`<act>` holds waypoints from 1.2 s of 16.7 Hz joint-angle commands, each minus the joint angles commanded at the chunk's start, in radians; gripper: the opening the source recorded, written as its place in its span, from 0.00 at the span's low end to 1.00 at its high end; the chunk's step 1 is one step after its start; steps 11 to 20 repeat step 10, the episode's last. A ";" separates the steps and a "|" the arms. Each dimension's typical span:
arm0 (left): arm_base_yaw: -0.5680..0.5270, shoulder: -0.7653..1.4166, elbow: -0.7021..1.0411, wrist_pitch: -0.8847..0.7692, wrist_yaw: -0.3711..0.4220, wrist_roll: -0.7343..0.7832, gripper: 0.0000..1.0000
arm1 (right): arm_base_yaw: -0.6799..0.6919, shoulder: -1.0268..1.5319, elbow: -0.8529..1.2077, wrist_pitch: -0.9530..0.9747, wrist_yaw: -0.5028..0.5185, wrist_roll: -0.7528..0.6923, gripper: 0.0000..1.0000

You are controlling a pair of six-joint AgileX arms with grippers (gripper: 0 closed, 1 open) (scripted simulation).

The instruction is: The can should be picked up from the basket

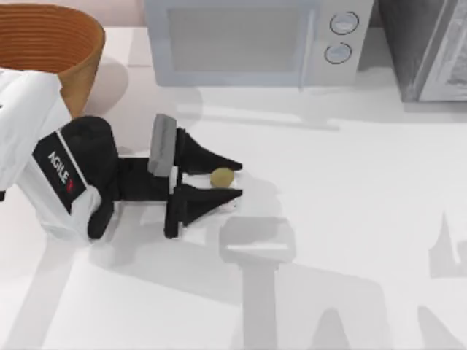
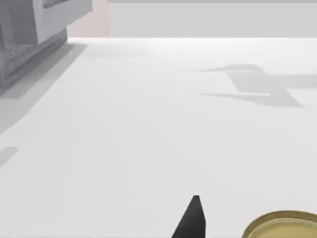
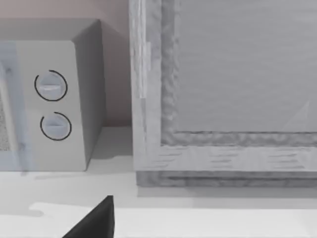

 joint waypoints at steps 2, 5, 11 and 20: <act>0.000 0.000 0.000 0.000 0.000 0.000 0.83 | 0.000 0.000 0.000 0.000 0.000 0.000 1.00; 0.000 0.000 0.000 0.000 0.000 0.000 1.00 | 0.000 0.000 0.000 0.000 0.000 0.000 1.00; 0.000 0.000 0.000 0.000 0.000 0.000 1.00 | 0.000 0.000 0.000 0.000 0.000 0.000 1.00; 0.000 0.000 0.000 0.000 0.000 0.000 1.00 | 0.000 0.000 0.000 0.000 0.000 0.000 1.00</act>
